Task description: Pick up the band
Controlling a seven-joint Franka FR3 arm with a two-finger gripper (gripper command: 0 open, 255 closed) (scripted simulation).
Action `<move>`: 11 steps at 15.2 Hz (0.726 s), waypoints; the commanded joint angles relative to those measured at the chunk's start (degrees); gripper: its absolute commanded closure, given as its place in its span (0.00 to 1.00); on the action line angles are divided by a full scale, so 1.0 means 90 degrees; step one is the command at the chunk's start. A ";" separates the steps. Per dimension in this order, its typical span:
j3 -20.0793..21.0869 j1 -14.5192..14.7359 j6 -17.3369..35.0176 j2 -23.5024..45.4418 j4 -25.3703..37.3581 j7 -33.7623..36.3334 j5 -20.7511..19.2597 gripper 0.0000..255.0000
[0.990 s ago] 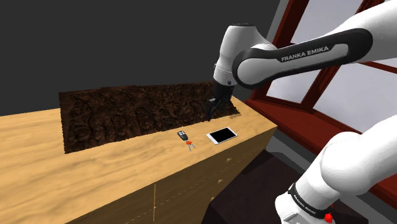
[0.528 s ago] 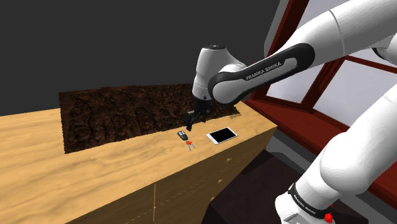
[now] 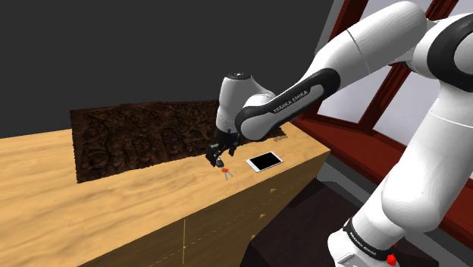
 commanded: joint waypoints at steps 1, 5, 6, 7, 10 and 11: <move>-0.0031 0.0003 0.0161 0.0129 -0.0043 0.0070 -0.0107 0.00; -0.0057 0.0018 0.0280 0.0241 -0.0063 0.0143 -0.0201 0.00; -0.0056 0.0021 0.0284 0.0244 -0.0065 0.0149 -0.0204 1.00; -0.0056 0.0021 0.0282 0.0242 -0.0065 0.0148 -0.0202 1.00; -0.0055 0.0021 0.0283 0.0241 -0.0066 0.0148 -0.0202 1.00; -0.0055 0.0021 0.0282 0.0241 -0.0066 0.0148 -0.0202 1.00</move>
